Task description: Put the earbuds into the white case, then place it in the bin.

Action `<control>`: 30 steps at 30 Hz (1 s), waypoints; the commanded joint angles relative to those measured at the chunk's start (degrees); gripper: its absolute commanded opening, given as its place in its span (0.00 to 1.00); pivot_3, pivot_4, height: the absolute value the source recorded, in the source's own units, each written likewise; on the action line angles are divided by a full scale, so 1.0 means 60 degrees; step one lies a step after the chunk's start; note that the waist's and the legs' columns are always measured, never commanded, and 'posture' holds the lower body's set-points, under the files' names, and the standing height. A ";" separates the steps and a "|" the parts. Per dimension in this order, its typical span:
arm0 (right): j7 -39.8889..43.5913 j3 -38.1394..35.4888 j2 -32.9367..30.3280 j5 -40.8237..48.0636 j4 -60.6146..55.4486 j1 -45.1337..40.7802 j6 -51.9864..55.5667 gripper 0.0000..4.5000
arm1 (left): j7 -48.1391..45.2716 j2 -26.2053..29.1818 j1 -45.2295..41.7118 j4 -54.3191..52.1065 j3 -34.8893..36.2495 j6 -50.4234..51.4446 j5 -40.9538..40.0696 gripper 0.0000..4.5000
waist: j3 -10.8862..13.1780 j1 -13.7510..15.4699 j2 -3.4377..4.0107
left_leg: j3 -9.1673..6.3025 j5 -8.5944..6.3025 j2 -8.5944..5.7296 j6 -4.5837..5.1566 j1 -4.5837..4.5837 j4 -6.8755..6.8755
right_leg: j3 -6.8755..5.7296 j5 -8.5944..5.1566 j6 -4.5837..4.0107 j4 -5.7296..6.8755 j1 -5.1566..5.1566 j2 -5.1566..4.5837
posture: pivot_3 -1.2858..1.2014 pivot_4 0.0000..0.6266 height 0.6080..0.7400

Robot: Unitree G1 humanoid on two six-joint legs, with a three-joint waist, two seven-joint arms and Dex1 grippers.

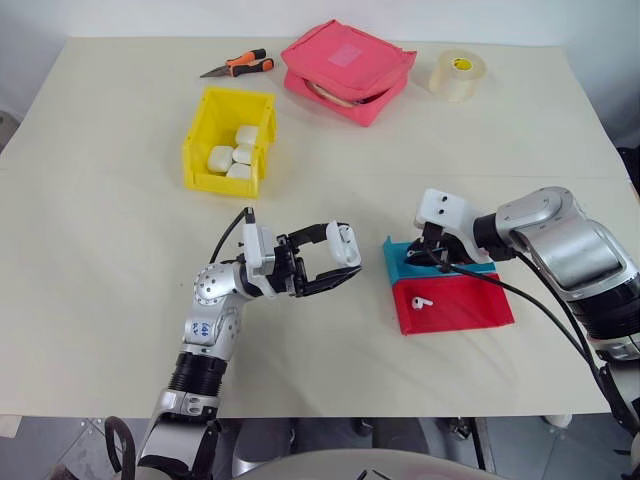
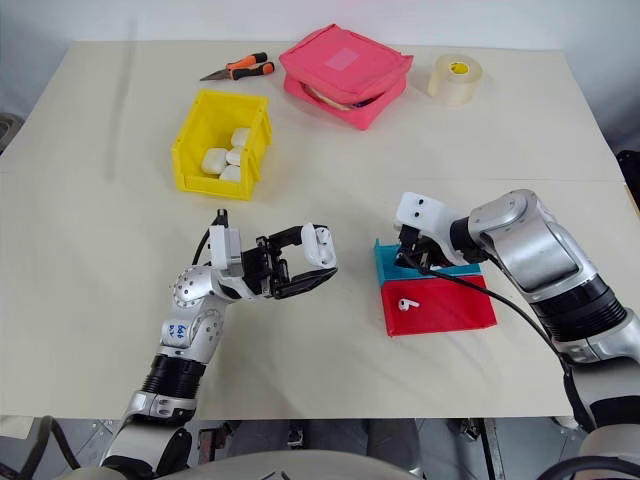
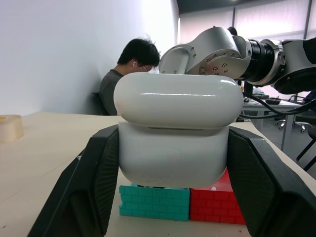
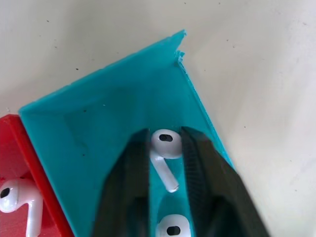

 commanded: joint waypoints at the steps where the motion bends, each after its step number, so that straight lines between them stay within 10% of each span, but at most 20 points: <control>1: -0.0035 -0.0500 0.0016 0.0087 -0.0318 0.0115 -0.0093 0.10 | -0.0081 0.0012 -0.0019 -0.0375 -0.0066 -0.0068 -0.0117 0.62 | 0.0000 0.0002 0.0000 | 0.0000 0.0000 0.0000 0.0000 0.0000 0.0000 | 0.0000 0.0000 0.0000 0.0000 0.0000 0.0000 | 0.52 0.24 1.00; 18: -0.1977 -0.7268 0.1807 0.6099 -0.4996 0.3880 0.1287 0.10 | -0.1333 -0.0091 -0.0192 -0.0643 -0.0693 0.1183 -0.0897 0.62 | 0.0001 0.0022 -0.0001 | -0.0001 0.0000 -0.0001 0.0000 0.0000 0.0001 | 0.0003 0.0000 0.0000 0.0005 0.0003 0.0000 | 0.52 0.24 1.00; 30: -0.6417 -0.7707 0.3241 1.1371 -0.7073 0.5558 0.1083 0.10 | -0.1630 -0.0131 -0.0881 -0.0164 -0.0586 0.1509 -0.0838 0.62 | 0.0000 0.0026 0.0000 | 0.0001 0.0001 -0.0002 -0.0002 0.0015 0.0001 | 0.0012 0.0000 -0.0001 0.0015 0.0008 0.0002 | 0.52 0.24 1.00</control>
